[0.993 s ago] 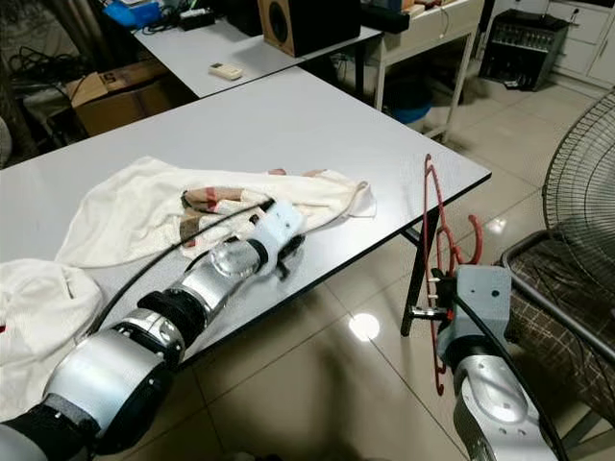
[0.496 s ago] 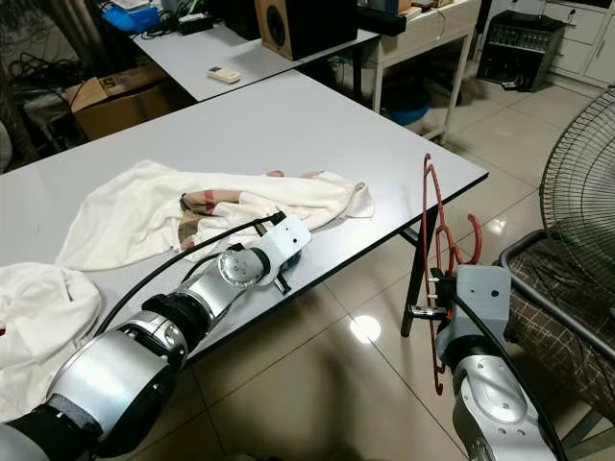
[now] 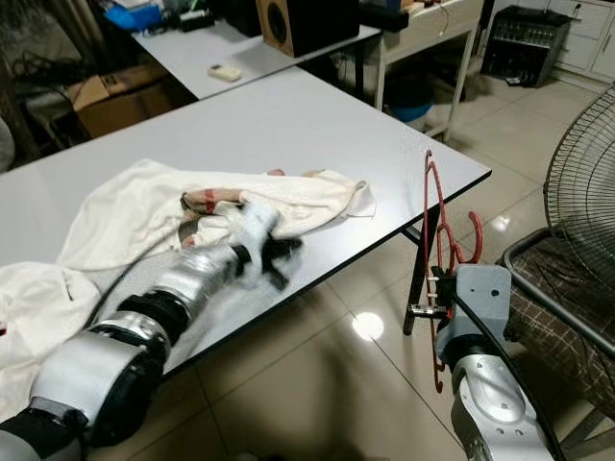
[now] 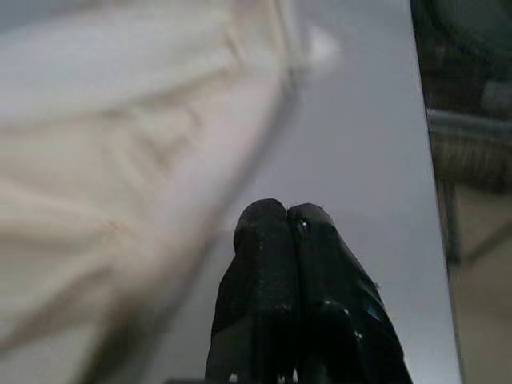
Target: Hang hanger
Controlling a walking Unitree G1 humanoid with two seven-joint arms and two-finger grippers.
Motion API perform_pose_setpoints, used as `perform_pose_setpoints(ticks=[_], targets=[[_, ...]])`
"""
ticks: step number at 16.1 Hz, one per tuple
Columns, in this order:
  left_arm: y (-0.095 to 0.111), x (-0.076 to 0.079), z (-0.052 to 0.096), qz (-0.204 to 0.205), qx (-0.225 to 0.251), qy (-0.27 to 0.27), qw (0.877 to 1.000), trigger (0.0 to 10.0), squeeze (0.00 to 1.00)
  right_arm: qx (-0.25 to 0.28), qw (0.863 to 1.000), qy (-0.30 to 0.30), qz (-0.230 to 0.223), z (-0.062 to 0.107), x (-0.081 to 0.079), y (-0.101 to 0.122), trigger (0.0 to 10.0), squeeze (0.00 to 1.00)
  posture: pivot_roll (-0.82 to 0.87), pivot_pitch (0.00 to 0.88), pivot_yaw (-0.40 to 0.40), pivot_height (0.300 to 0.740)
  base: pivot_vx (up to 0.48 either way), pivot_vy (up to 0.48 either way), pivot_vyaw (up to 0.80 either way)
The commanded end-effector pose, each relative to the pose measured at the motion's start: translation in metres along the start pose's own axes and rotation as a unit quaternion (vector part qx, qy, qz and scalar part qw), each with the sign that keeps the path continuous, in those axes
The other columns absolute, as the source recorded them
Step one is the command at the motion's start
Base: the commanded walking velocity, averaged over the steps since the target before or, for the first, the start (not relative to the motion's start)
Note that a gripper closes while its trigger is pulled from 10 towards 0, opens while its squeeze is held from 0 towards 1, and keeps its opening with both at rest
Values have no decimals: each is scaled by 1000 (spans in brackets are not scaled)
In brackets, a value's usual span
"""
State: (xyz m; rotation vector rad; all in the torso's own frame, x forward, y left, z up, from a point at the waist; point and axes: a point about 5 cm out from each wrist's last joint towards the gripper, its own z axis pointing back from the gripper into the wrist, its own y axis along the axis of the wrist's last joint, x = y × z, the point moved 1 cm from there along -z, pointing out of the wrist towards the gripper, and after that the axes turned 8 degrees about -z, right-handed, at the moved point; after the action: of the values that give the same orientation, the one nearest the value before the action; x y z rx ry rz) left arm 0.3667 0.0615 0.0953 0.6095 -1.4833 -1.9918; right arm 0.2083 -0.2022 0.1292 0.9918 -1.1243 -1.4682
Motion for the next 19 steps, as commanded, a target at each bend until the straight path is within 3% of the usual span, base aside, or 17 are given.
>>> perform_pose_setpoints(ticks=[1,3,4,8,10,12,13,14,15,16,18,19], targets=[[15,-15,9,26,75,36,996,0,0,10,1000,5,-7,3,-4,3,10000,0,-155,39,150,740,0,0,0],[17,-19,14,-38,94,78,992,0,0,23,999,11,-20,5,-7,7,10000,0,-145,71,131,740,0,0,0],[19,-19,14,-93,84,104,987,10000,1000,27,999,12,-20,8,-5,10,10000,0,-142,115,114,740,0,0,0],[21,-11,5,-159,58,94,981,10000,1000,23,999,8,-24,21,-3,9,10000,0,-163,166,134,740,0,0,0],[21,-5,2,-135,68,78,985,10000,1000,15,1000,6,-18,28,0,6,10000,0,-176,171,147,740,0,0,0],[22,-1,0,-145,69,65,985,10000,1000,12,1000,-4,-22,33,3,6,10000,0,-183,175,153,740,0,0,0],[21,-1,-2,-168,52,66,982,10000,1000,12,1000,-5,-22,33,3,6,10000,0,-184,176,154,740,0,0,0],[22,-3,-3,-201,30,78,976,10000,447,12,1000,-1,-21,32,1,6,10000,0,-186,169,159,740,0,0,0],[22,-4,-3,-207,25,80,975,10000,447,12,1000,0,-21,32,0,5,10000,0,-187,165,161,740,0,0,0],[21,-4,-4,-219,11,74,973,10000,0,11,1000,1,-21,32,-1,5,10000,0,-190,157,164,740,0,0,0],[18,-3,-4,-227,-10,46,973,10000,0,12,1000,3,-23,31,-3,5,10000,0,-190,147,167,740,0,0,0],[9,1,-3,-236,-34,7,971,7216,0,13,1000,5,-21,29,-2,5,10000,0,-188,136,170,740,0,0,0]])
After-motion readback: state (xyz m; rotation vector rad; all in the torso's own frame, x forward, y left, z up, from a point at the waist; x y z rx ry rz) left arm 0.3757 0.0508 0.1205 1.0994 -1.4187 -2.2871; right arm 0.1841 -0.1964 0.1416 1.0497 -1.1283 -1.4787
